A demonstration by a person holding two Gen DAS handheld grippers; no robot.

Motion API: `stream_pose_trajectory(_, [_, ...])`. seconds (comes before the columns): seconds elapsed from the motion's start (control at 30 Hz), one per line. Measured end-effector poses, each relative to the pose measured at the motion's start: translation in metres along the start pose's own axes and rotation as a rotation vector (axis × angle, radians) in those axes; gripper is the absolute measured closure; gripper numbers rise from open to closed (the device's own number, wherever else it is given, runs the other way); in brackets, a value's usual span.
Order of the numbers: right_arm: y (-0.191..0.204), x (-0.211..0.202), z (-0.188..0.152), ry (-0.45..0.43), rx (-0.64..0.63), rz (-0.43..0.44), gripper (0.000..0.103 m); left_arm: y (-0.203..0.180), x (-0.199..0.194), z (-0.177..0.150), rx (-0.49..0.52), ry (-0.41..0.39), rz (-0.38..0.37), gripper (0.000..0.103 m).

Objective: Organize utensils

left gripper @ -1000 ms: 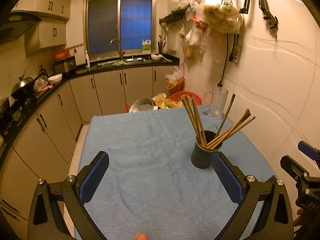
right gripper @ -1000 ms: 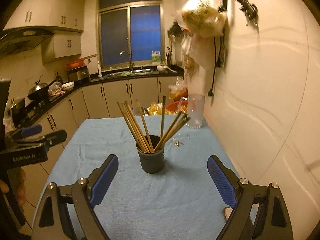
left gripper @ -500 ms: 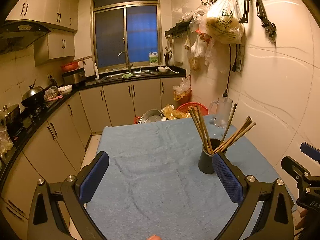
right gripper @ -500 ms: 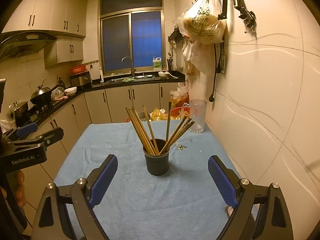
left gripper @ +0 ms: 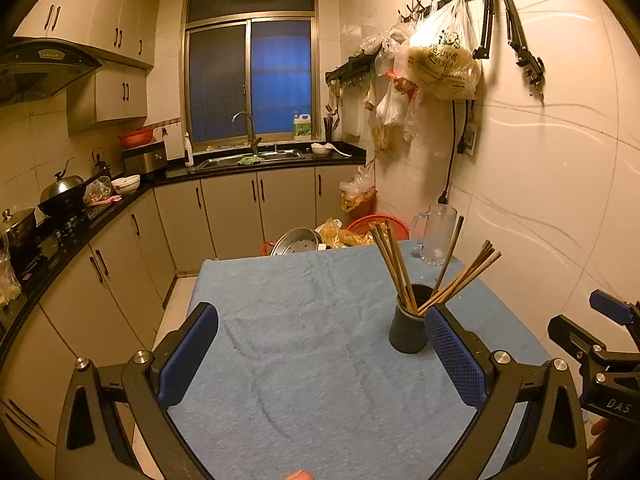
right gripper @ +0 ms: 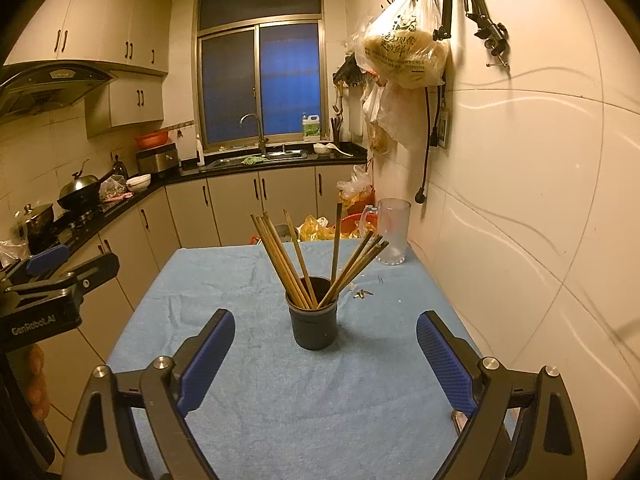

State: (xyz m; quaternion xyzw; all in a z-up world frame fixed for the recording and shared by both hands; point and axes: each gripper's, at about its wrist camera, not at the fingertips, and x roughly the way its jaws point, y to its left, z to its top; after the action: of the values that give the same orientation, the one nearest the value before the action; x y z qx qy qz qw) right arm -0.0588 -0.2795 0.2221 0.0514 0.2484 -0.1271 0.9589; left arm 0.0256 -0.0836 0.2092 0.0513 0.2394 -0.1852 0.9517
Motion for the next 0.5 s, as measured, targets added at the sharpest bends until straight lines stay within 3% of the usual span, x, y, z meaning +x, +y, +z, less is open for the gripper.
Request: stream_pose_trajectory(0.5, [0.0021, 0.0050, -0.0011, -0.002, 0.005, 0.012, 0.009, 0.0059, -0.0037, 0.0027, -0.007, -0.030, 0.024, 0.000])
